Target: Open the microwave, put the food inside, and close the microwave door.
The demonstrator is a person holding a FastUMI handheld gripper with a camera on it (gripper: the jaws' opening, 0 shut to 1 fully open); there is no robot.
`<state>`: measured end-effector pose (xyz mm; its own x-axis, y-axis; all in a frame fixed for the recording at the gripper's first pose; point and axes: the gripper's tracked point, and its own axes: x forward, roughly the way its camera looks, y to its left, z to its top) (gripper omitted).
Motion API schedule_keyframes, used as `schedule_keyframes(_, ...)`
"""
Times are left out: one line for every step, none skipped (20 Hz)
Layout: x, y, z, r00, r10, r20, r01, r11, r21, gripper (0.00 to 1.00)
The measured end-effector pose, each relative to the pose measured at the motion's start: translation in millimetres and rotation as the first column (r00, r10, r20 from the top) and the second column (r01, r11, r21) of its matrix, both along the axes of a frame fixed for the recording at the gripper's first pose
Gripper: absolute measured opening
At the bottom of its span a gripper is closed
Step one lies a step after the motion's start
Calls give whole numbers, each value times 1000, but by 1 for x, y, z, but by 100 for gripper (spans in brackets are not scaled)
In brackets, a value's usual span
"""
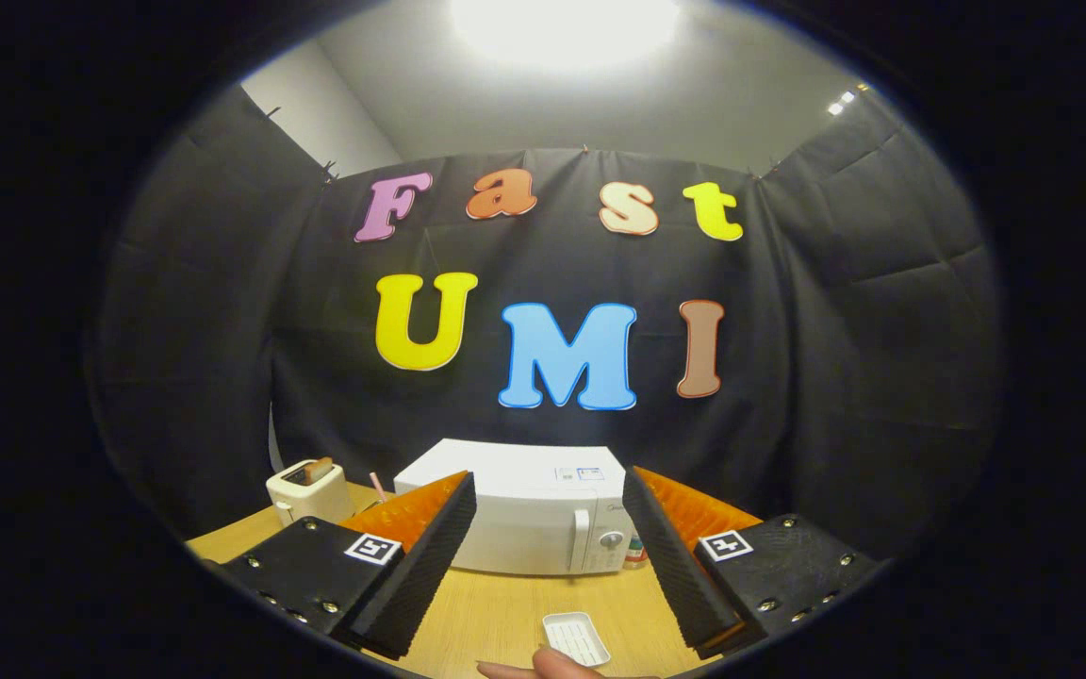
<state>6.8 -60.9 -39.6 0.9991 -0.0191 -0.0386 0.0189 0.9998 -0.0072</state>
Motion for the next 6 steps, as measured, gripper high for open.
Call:
schedule_keyframes(1, -1, -3, 1000, 4, -9, -4, 1000, 7, 99)
schedule_keyframes(2, -3, -3, 1000, -6, -12, 6, 1000, 7, 99)
schedule_keyframes(4, -7, -6, 1000, -18, -14, 18, 1000, 4, 99)
schedule_keyframes(4, -8, -7, 1000, -26, -13, 26, 1000, 4, 99)
schedule_keyframes(6, -7, -7, 1000, -28, -9, 28, 1000, 7, 99)
schedule_keyframes(7, -6, -6, 1000, -27, -6, 27, 1000, 8, 99)
